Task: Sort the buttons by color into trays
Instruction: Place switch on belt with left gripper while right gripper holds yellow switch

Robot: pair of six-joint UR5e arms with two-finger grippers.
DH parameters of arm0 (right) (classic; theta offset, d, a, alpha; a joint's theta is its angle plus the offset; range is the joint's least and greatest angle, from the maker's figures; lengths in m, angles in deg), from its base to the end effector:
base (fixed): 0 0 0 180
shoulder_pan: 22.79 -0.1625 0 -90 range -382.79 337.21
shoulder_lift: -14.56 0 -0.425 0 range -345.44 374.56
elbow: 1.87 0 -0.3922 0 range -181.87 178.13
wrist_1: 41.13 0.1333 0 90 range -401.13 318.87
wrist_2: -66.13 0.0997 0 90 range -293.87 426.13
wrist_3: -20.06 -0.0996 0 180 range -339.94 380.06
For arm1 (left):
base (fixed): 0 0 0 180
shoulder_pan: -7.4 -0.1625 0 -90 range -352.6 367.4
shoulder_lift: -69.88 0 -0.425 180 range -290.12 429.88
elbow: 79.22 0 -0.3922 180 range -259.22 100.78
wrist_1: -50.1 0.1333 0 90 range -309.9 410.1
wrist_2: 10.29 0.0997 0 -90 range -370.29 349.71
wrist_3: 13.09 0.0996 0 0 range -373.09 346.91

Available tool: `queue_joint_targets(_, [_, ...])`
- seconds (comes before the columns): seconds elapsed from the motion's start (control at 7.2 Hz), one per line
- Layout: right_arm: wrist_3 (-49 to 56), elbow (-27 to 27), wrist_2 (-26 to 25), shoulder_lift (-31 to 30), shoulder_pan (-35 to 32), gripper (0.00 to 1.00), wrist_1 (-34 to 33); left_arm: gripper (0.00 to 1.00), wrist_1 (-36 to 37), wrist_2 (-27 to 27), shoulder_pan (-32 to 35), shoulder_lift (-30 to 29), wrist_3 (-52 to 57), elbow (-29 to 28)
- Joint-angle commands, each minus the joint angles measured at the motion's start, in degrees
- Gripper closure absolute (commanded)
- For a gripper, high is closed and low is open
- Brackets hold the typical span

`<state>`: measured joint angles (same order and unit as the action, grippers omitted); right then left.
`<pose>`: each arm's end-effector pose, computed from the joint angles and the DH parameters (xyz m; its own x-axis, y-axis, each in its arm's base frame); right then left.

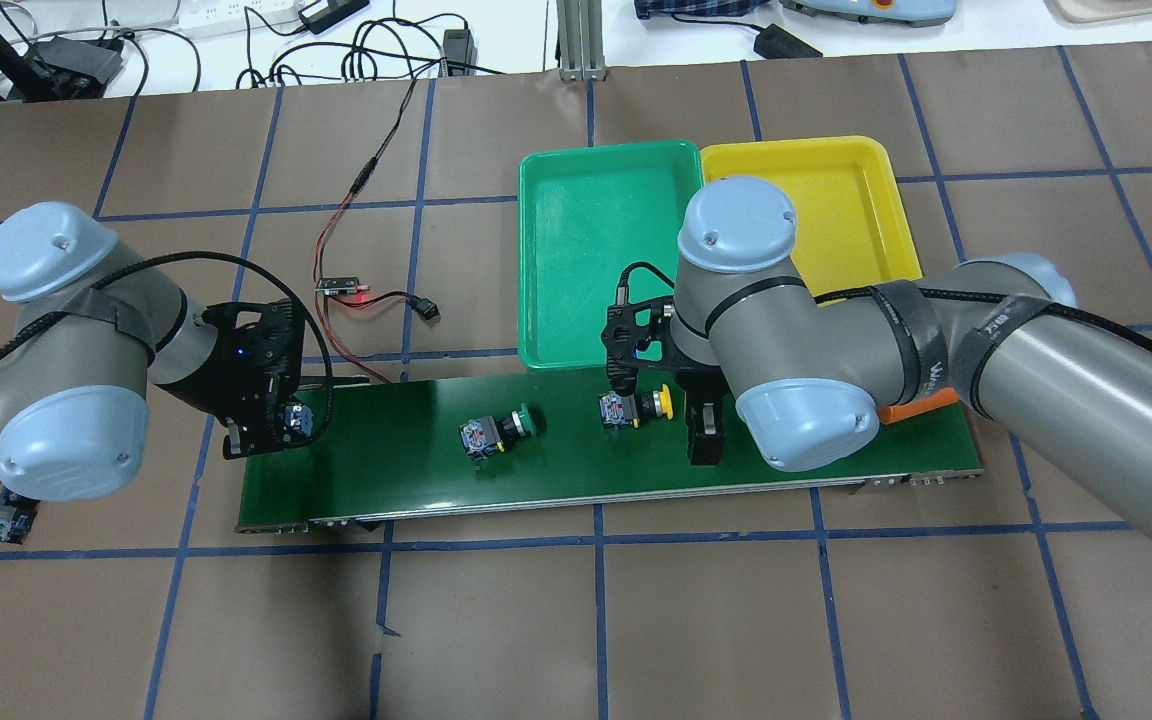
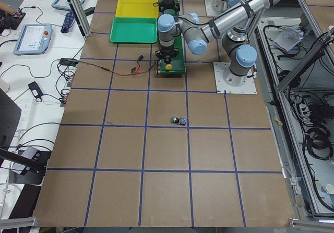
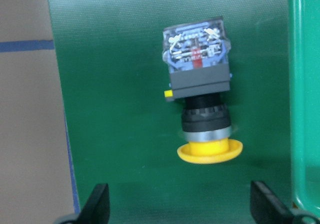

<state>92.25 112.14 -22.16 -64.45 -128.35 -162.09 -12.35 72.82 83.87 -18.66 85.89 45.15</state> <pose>0.2640 -0.4400 0.2484 -0.0399 -0.9963 -0.0762 -0.9992 0.0406 -0.0068 -0.0457 -0.4311 0.2665 -0.0798 0.9941 0.0736 0.9872 0.0891 -0.1326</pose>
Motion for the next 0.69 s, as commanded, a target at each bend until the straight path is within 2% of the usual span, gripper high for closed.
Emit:
queue_joint_targets(0.0, [-0.03, -0.02, -0.12, 0.96, -0.08, 0.01, -0.77, 0.01, 2.75, 0.03, 2.63, -0.57, -1.32, 0.61])
queue_joint_targets(0.28, [-0.03, -0.02, -0.21, 0.96, 0.0, 0.01, -0.77, 0.0, 4.09, 0.65, -0.68, -0.05, -0.02, 0.18])
queue_joint_targets(0.56, [-0.03, 0.07, 0.14, 0.96, 0.0, 0.01, -0.77, 0.0, 4.17, -0.22, -16.87, 0.57, -1.06, -0.27])
